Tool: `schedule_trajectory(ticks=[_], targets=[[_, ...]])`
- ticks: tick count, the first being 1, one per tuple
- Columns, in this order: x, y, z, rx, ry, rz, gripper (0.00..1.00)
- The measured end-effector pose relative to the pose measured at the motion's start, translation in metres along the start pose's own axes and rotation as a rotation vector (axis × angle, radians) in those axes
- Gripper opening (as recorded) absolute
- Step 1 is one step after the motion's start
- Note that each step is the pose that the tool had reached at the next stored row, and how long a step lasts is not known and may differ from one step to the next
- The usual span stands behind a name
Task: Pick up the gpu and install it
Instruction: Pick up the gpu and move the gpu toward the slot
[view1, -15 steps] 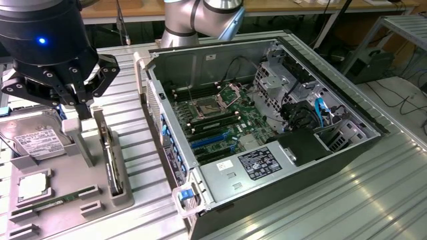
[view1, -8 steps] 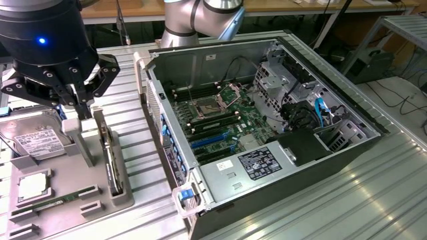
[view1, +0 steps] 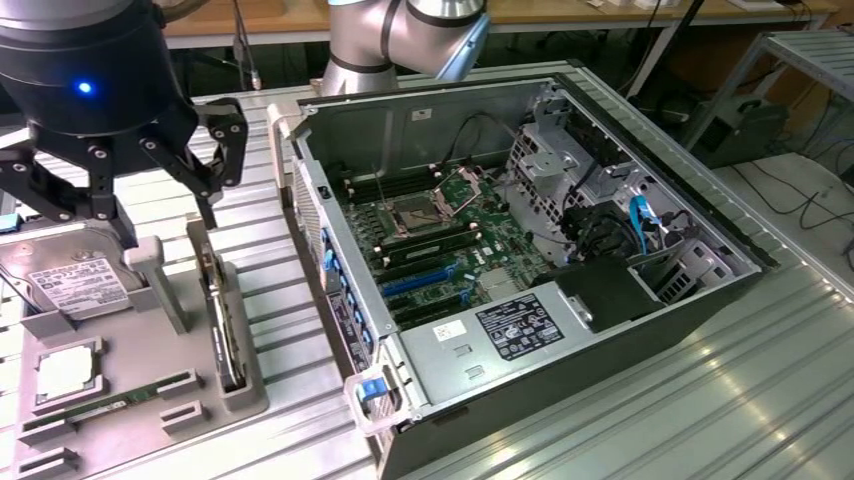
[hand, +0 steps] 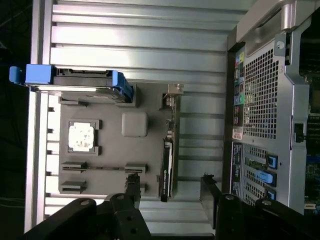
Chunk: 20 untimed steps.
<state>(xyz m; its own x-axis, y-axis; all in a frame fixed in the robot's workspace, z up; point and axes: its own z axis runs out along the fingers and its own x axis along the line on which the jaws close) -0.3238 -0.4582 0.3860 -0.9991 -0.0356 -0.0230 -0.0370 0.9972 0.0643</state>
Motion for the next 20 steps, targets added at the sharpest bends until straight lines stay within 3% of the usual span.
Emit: schedule_trajectory(ticks=[9, 20], targets=[[0.000, -0.0013, 0.0129, 0.0049, -0.0070, 0.073, 0.60], [0.001, -0.0022, 0.0275, 0.0070, -0.0107, 0.106, 0.60]])
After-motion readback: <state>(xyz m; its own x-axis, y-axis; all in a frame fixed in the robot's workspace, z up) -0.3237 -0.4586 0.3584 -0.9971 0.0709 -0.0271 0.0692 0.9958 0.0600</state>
